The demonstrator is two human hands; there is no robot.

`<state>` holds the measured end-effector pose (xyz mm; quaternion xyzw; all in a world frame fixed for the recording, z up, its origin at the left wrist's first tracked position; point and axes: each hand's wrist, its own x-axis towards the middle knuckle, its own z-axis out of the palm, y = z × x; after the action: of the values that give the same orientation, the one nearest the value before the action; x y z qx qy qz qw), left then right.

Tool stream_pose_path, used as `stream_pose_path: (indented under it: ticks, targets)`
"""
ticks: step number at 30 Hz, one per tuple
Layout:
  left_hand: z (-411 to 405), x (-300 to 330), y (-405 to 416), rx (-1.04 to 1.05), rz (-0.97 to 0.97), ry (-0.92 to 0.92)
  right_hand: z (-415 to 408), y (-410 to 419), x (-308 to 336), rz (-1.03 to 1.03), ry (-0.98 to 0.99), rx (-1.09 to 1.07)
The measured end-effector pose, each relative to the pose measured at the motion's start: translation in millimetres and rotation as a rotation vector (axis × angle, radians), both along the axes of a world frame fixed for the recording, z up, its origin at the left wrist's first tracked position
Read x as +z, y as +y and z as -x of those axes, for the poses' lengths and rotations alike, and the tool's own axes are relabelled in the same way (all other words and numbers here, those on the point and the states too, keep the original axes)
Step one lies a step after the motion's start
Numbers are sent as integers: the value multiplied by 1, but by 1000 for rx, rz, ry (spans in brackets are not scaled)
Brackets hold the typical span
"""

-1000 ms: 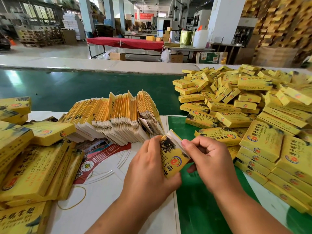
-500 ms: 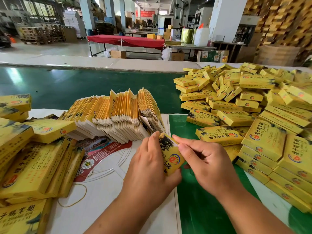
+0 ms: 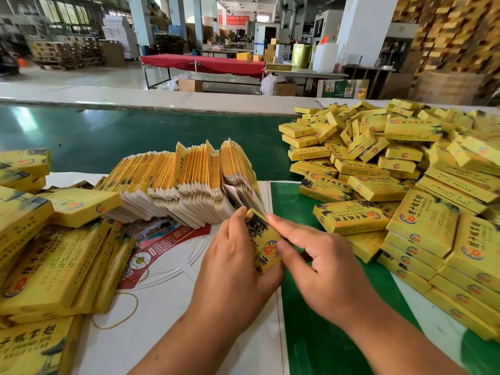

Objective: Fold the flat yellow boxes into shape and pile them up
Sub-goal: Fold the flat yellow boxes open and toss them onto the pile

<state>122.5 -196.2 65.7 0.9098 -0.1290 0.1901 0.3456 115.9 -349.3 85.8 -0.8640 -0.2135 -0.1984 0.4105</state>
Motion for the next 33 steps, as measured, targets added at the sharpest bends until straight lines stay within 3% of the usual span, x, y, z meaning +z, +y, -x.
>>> stream_pose_path:
  ticks: [5,11,14,16,18,20,22,24,27,33]
  targets:
    - [3,12,2,-165,30,51,-10,-13,-2,-260,128,-115]
    - [4,38,26,-652,261,136,-30,-33,3,-812,623,-185]
    - [2,39,28,-618,268,41,-29,-31,3,-955,824,-87]
    - [-2,36,28,-497,286,-68,-27,-27,-1,-886,873,-43]
    - [-8,34,31,-411,374,-40,-24,-22,-7,-627,811,-86]
    - [-13,32,34,-349,423,48,-23,-21,-9,-388,584,-135]
    - [-17,28,36,-309,384,114,-23,-23,-8,-440,357,-62]
    - [-20,25,34,-285,347,152,-20,-26,-6,-516,263,60]
    - [-22,21,33,-283,377,220,-18,-25,-8,-408,179,47]
    - [-19,16,26,-200,488,73,-17,-22,-9,-339,83,-3]
